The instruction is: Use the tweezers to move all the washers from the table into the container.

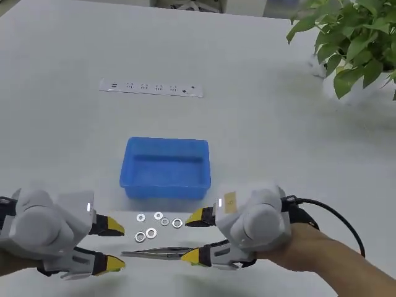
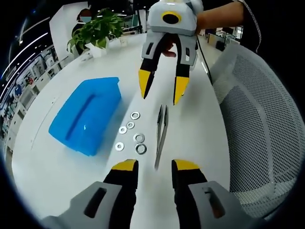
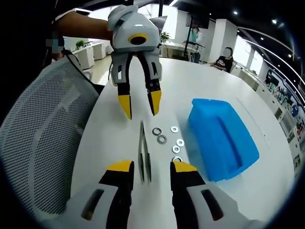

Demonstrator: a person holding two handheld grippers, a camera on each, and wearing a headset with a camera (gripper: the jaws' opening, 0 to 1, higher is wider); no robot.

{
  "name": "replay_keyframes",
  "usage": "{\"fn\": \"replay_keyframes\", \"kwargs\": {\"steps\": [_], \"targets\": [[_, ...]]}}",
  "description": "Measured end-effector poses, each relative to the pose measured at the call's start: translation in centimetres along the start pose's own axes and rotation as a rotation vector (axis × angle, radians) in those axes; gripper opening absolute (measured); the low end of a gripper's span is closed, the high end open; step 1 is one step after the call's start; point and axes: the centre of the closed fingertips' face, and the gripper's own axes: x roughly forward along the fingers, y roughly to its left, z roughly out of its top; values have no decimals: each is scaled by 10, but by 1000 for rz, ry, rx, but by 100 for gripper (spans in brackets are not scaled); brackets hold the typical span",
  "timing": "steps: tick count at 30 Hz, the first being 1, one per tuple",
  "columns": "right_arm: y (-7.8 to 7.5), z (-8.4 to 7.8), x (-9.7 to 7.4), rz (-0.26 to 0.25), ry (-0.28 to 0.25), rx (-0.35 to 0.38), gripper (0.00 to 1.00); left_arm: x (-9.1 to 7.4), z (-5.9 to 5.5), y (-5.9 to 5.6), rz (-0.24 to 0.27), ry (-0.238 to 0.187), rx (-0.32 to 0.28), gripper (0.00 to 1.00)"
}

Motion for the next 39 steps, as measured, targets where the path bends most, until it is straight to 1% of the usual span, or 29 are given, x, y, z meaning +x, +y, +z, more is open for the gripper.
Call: {"fn": "replay_keyframes", "kwargs": {"steps": [4,9,11,13,16,19,24,25,27,29,30,33,37,39], "targets": [[2,-3,8,13,24,-9,29,3,-4,0,-4,17,7,27],[3,-7,14,21,46,-5,26,6,-5,-1,-11,22,8,23],[5,-7,16,32,46,-4,24,7,-5,0,-10,23,10,21],[5,-7,18,32,50,-8,22,8,-5,1,-11,21,19,17],[6,-6,22,42,55,-16,20,10,-3,1,-14,19,26,16],[8,-7,25,55,65,-26,18,12,-5,1,-23,28,34,14],[10,-6,30,66,75,-41,17,16,-10,-1,-36,55,54,13],[10,-7,31,67,78,-44,16,15,-7,-1,-36,47,53,12],[10,-8,33,71,82,-48,16,16,-6,-1,-34,44,53,12],[11,-9,34,75,93,-53,13,16,-6,-2,-35,42,51,11],[11,-8,34,77,86,-50,13,16,-6,-2,-35,42,50,10],[11,-8,34,78,90,-52,13,16,-6,-2,-30,42,55,6],[12,-8,34,80,90,-55,12,15,-6,-3,-36,42,58,6],[12,-8,34,79,90,-56,12,15,-6,-5,-45,42,46,6]]}}
